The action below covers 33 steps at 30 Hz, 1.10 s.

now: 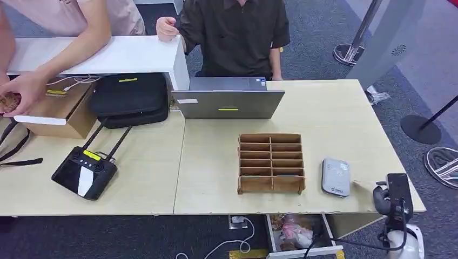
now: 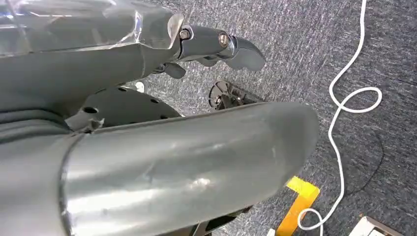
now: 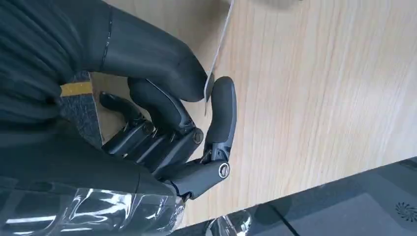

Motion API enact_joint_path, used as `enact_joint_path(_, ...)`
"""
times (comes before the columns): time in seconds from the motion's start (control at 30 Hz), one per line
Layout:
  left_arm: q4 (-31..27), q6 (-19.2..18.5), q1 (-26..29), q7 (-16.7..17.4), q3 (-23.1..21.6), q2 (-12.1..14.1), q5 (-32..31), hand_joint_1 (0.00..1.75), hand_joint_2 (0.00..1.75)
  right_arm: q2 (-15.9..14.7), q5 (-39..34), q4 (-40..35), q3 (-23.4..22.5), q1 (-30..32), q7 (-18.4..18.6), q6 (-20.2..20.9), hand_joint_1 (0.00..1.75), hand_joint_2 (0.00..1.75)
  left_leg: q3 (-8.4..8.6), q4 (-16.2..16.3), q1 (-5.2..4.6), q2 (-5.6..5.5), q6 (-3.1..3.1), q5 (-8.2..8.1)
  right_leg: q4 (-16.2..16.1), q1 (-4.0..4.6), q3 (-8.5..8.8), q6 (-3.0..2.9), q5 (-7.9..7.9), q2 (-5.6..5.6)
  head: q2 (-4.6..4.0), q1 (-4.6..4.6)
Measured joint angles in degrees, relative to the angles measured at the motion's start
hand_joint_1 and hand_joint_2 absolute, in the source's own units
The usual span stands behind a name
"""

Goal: Pass the card to the sensor for recognition and then transmit it.

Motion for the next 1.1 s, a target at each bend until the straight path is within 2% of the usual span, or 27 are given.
enact_joint_path(0.57, 0.00, 0.00, 0.00, 0.02, -0.02, 0.00, 0.04, 0.00, 0.00, 0.90, 0.20, -1.40, 0.41, 0.54, 0.20, 0.15, 1.75, 1.75, -0.02, 0.00, 0.00, 0.00, 0.00, 0.00, 0.00, 0.00, -0.01, 0.00, 0.00, 0.00, 0.00, 0.00)
enact_joint_path(0.83, 0.00, -0.11, -0.05, 0.11, -1.01, 0.00, 0.09, 0.00, 0.00, 0.85, 2.80, -1.38, 3.58, -0.06, 2.65, 0.37, 1.75, 1.75, 0.00, 0.00, 0.00, 0.07, 0.00, 0.00, 0.01, 0.00, -0.01, -0.02, 0.01, 0.04, 0.00, 0.00)
enact_joint_path(0.9, 0.00, -0.07, -0.07, 0.07, -1.27, 0.00, -0.04, 0.00, 0.00, 0.85, 3.64, -1.40, 4.21, -0.12, 2.60, -1.50, 1.75, 1.75, -0.01, 0.00, 0.00, 0.06, 0.00, 0.01, 0.01, 0.00, 0.00, -0.01, 0.02, 0.03, 0.00, -0.02)
enact_joint_path(1.0, 0.00, 0.39, -0.04, -0.15, -1.53, -0.02, 0.13, 0.00, 0.00, 1.29, 7.30, -4.53, 5.57, 1.26, 1.66, -8.38, 1.75, 1.75, -0.05, 0.00, -0.02, -0.02, 0.00, 0.01, 0.02, -0.02, -0.02, -0.02, 0.02, -0.02, 0.00, 0.00)
enact_joint_path(1.1, 0.00, 0.52, -0.06, -0.17, -2.03, -0.02, 0.17, 0.00, 0.00, 1.70, 8.17, -8.34, 6.45, 2.12, 2.88, -9.40, 1.75, 1.75, -0.05, 0.00, -0.01, 0.02, -0.01, 0.01, 0.02, -0.01, -0.05, -0.02, 0.01, 0.02, 0.00, -0.02)
